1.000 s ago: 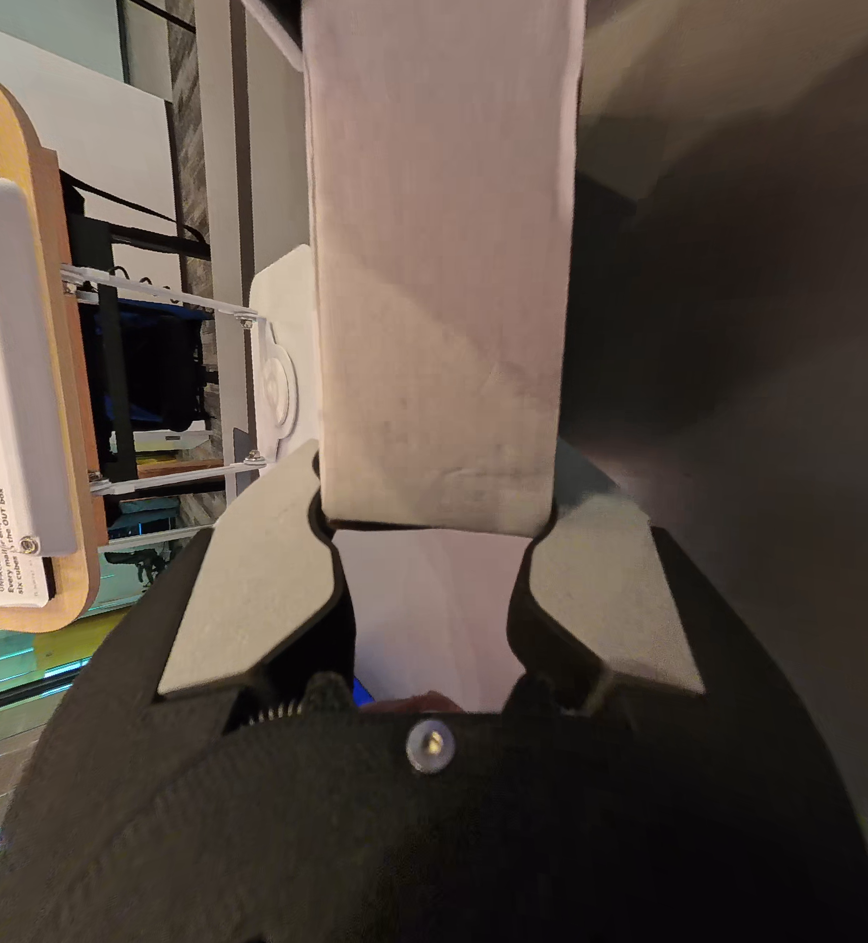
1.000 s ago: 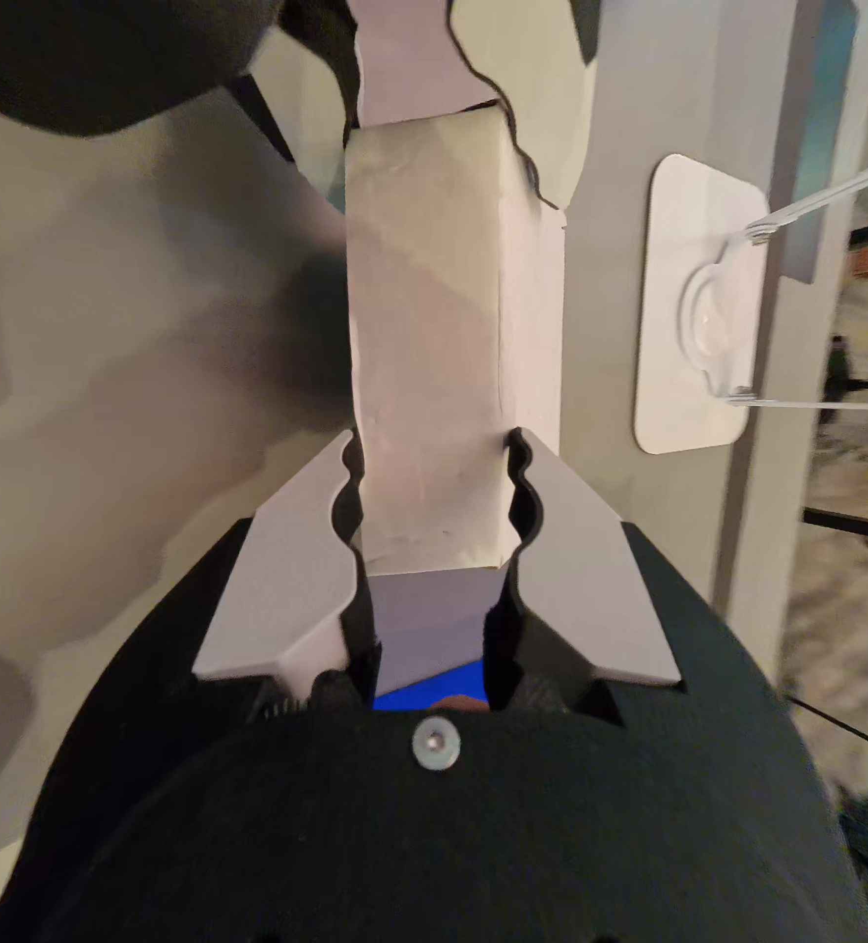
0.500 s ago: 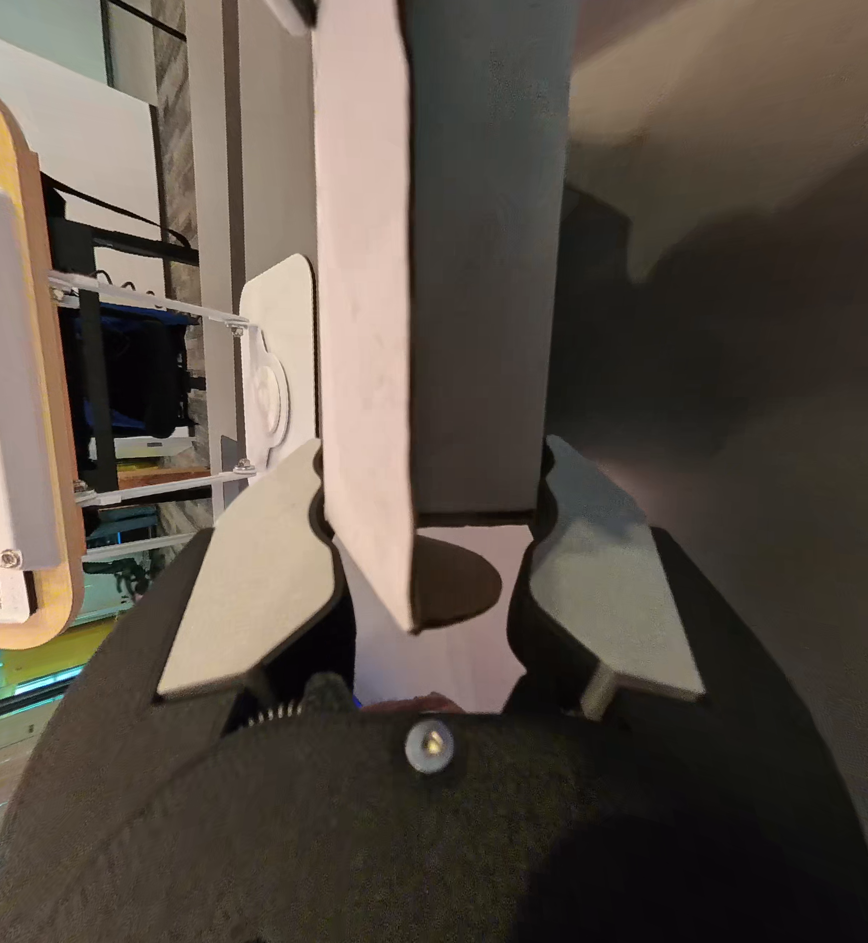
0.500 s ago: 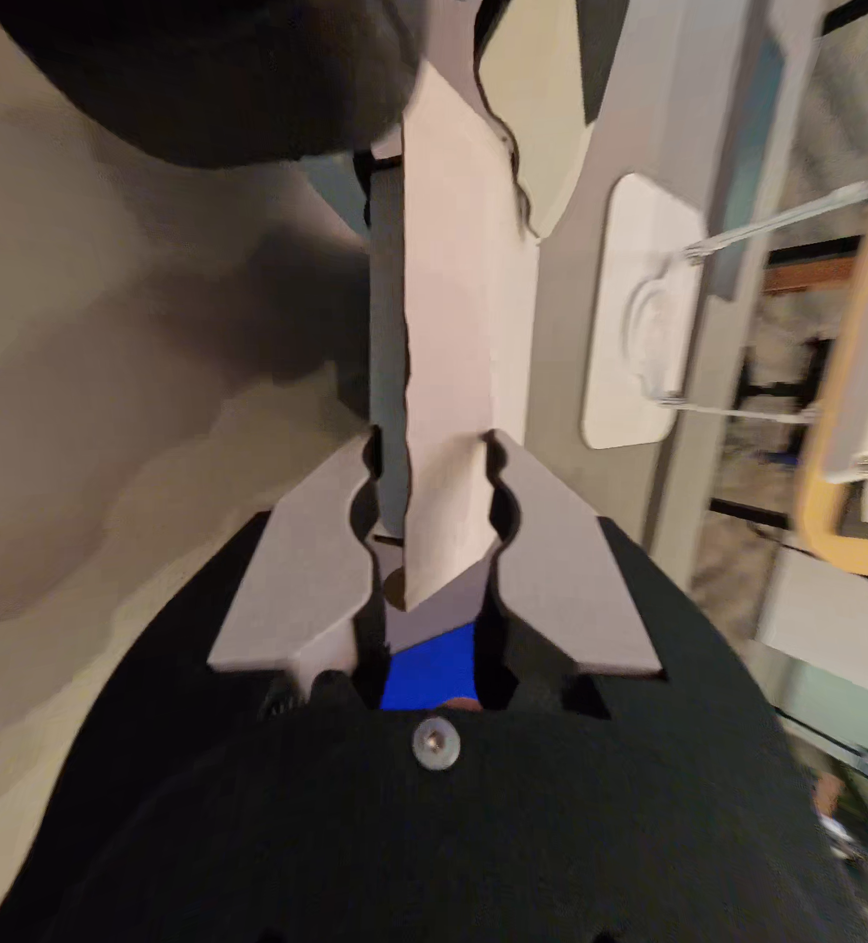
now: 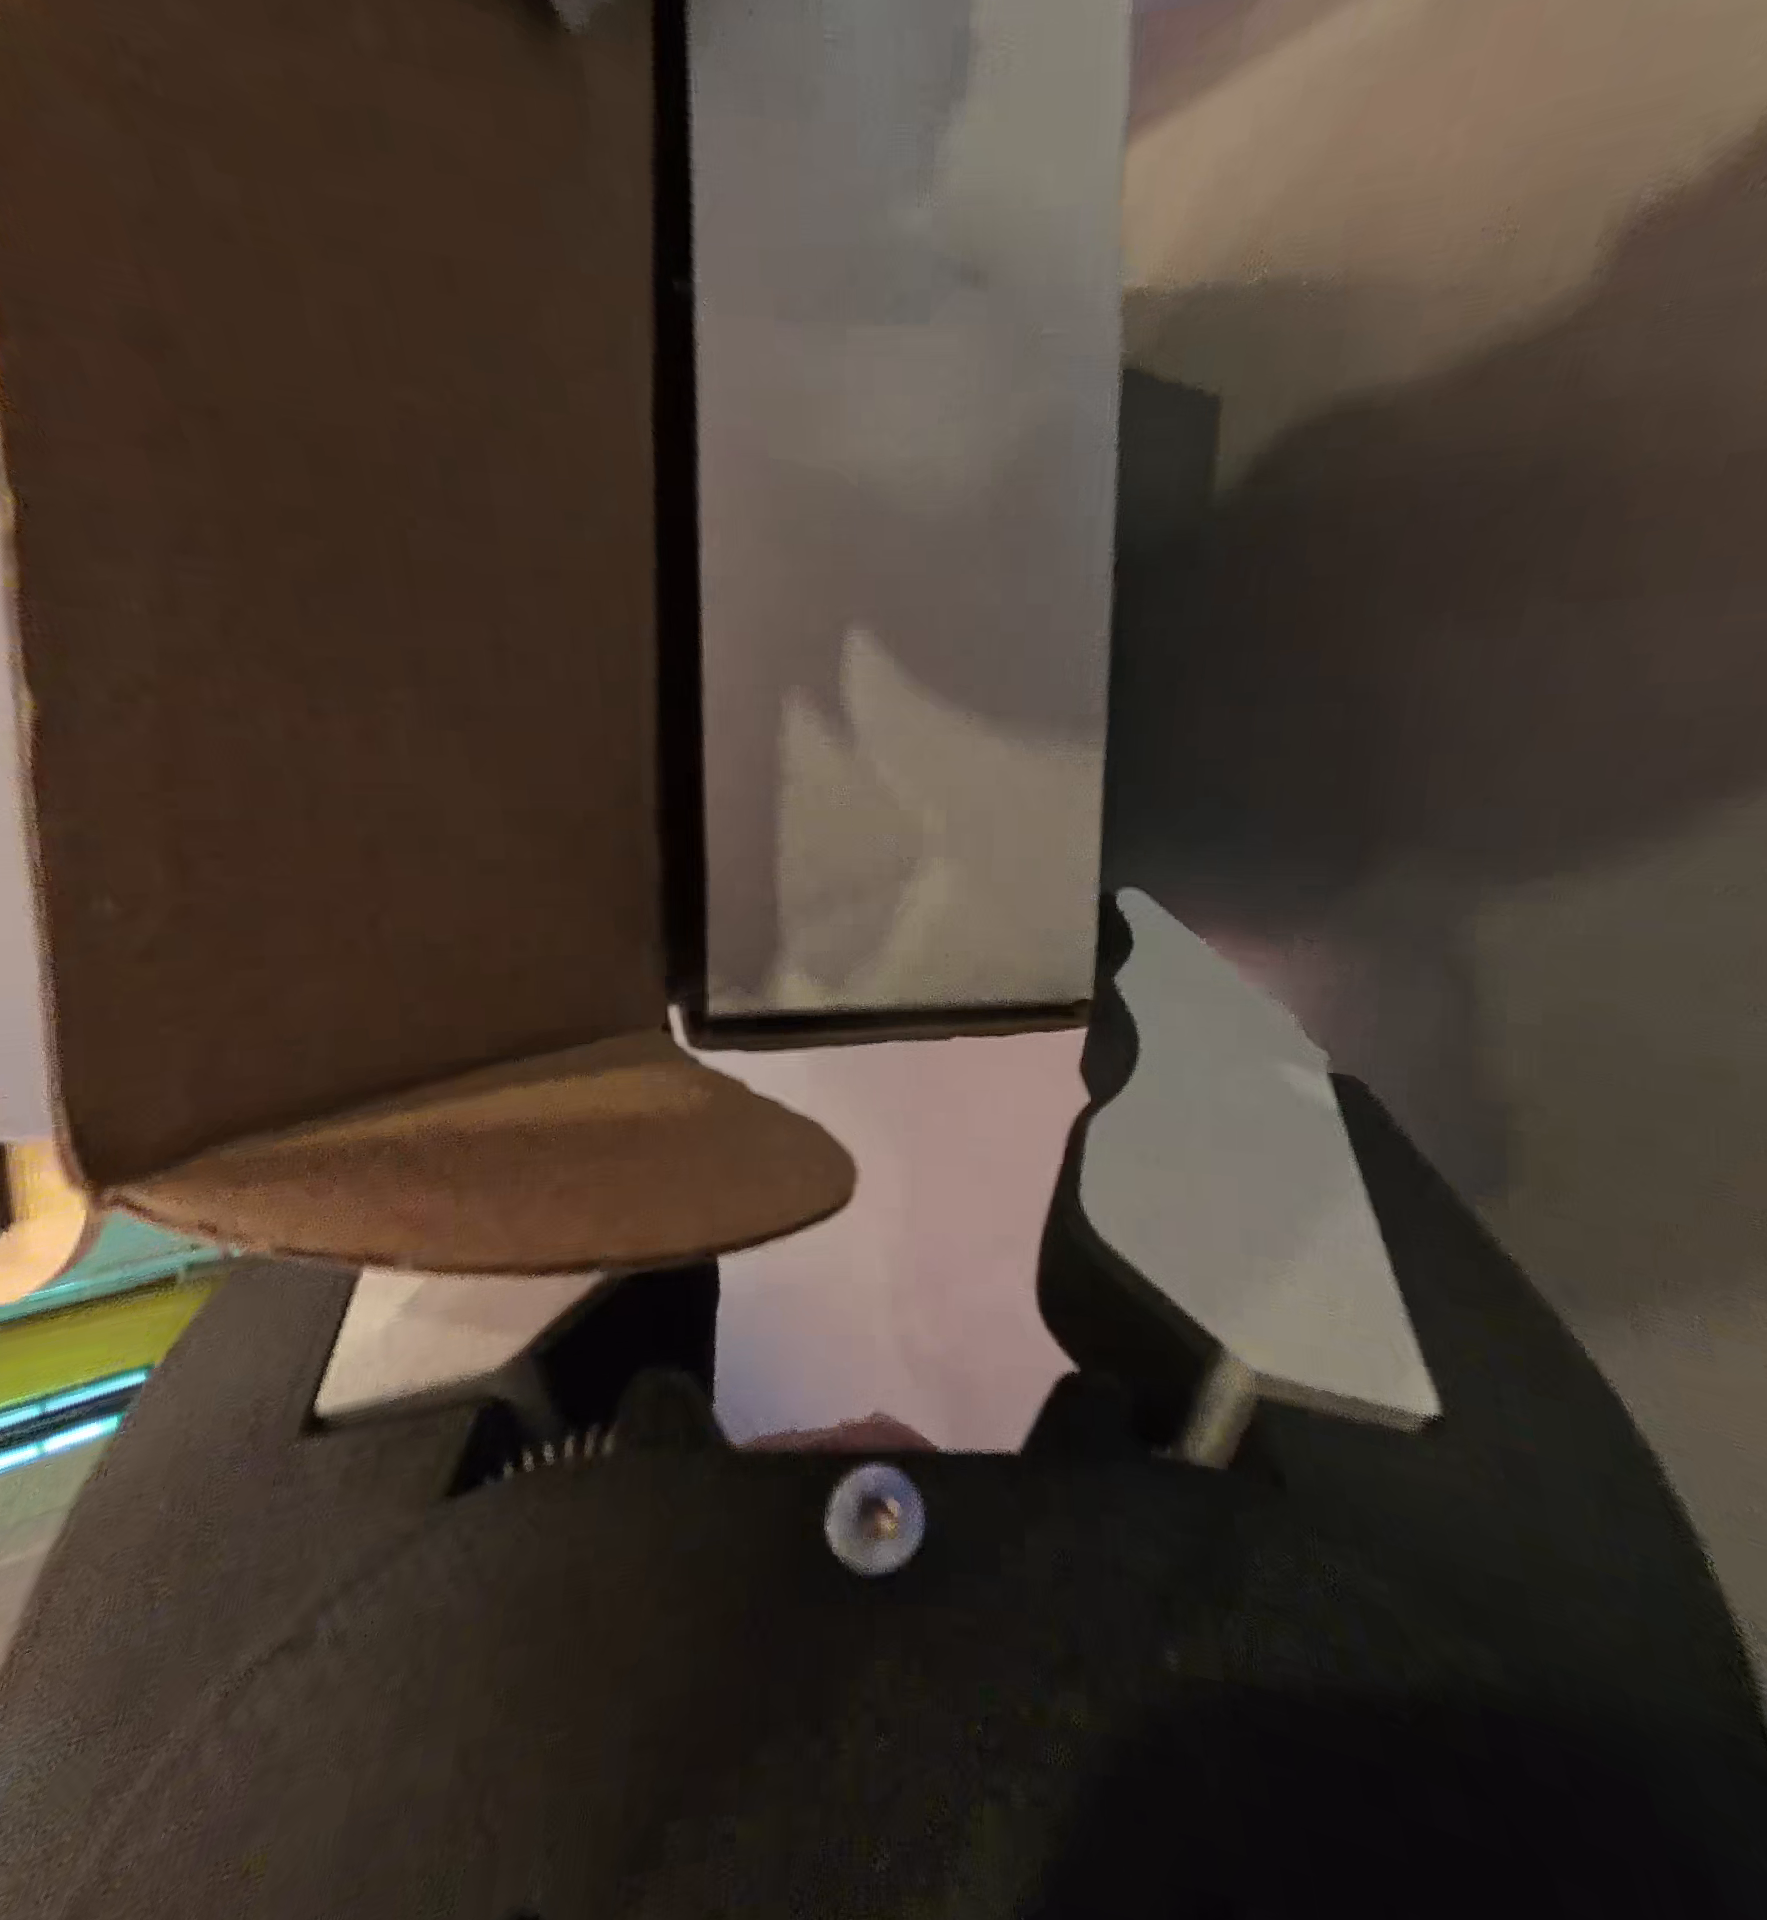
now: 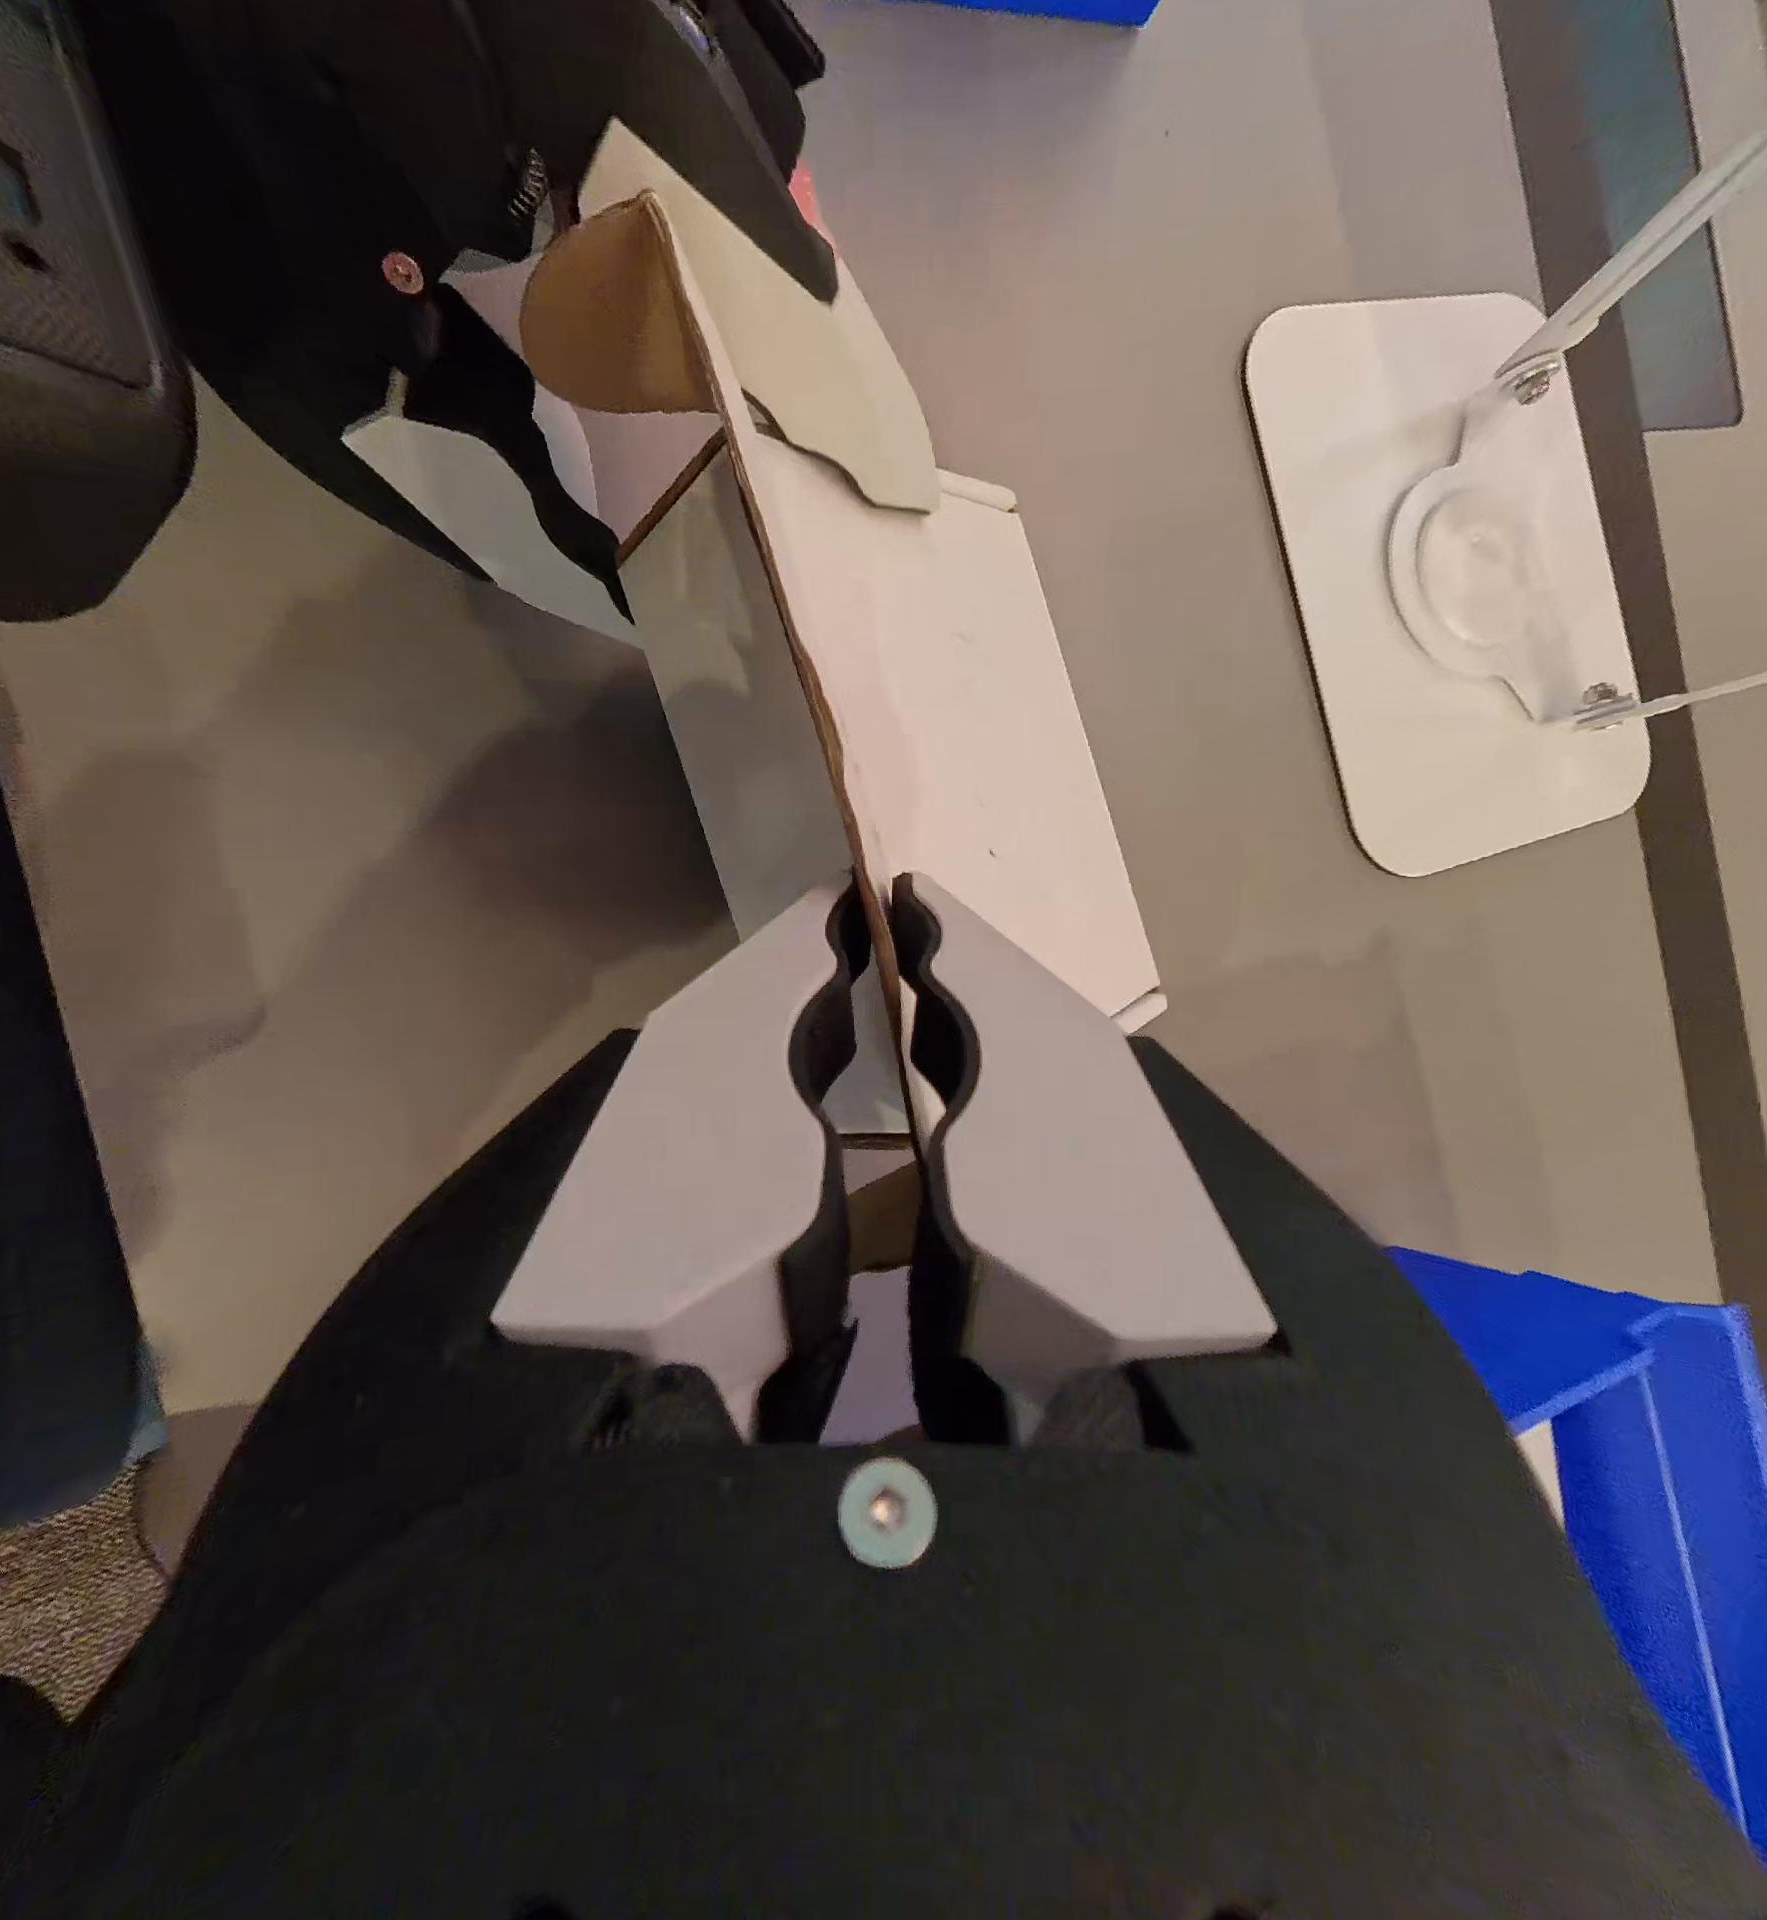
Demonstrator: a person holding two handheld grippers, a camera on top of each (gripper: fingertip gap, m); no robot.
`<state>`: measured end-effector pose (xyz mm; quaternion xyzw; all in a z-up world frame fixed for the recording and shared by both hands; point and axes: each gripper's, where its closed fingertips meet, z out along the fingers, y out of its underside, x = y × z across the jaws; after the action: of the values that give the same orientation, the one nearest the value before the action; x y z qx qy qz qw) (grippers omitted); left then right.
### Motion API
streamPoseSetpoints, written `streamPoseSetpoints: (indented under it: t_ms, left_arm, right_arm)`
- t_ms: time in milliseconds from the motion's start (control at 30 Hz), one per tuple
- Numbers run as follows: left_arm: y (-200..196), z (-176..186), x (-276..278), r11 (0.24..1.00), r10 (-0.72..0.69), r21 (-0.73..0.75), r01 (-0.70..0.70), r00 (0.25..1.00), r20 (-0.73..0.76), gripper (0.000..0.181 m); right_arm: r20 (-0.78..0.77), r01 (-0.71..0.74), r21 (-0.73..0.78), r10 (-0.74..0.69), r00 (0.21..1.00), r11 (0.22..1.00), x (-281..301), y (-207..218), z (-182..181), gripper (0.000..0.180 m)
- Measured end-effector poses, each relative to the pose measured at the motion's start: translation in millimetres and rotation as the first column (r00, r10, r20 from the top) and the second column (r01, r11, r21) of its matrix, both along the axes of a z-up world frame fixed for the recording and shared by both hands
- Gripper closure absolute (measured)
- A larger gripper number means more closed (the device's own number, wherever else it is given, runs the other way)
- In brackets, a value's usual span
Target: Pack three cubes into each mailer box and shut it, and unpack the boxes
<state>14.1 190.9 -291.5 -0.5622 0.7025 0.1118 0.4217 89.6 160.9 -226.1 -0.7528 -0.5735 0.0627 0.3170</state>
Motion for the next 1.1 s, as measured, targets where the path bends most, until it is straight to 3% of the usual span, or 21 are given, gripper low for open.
streamPoseSetpoints:
  t_ms: [33, 267, 433, 567, 733, 1100]
  left_arm:
    - [0.7, 0.9, -3.1, 1.000, 0.025, -0.004, -0.025, 1.000, 0.005, 0.103]
    - [-20.6, -11.8, -15.7, 0.982, 0.040, -0.184, -0.036, 0.999, 0.019, 0.108]
    - [-24.4, -18.8, -17.3, 0.987, 0.029, -0.159, -0.031, 0.999, -0.018, 0.110]
    - [-14.0, 3.8, -25.2, 0.977, 0.104, -0.196, -0.084, 0.990, 0.093, 0.098]
    - [-28.6, -6.3, -10.7, 0.980, 0.016, -0.198, 0.000, 0.997, 0.081, 0.100]
    - [-25.6, -0.3, -9.7, 0.992, 0.002, -0.125, 0.009, 0.996, 0.087, 0.104]
  right_arm:
    - [0.006, 0.003, 0.006, -0.003, 1.000, 1.000, -0.4, -1.2, 0.7, 0.178]
    - [0.075, -0.054, 0.040, 0.050, 0.996, 0.998, 1.5, -9.2, -6.7, 0.179]
    - [0.089, -0.083, 0.048, 0.078, 0.993, 0.995, 0.9, -10.6, -5.1, 0.180]
    - [0.088, -0.100, 0.037, 0.096, 0.991, 0.994, 2.5, -13.4, -6.4, 0.180]
    - [0.092, -0.109, 0.030, 0.106, 0.990, 0.994, -0.2, -16.2, -9.5, 0.180]
    - [0.096, -0.129, 0.018, 0.127, 0.987, 0.991, 0.8, -20.4, -12.2, 0.180]
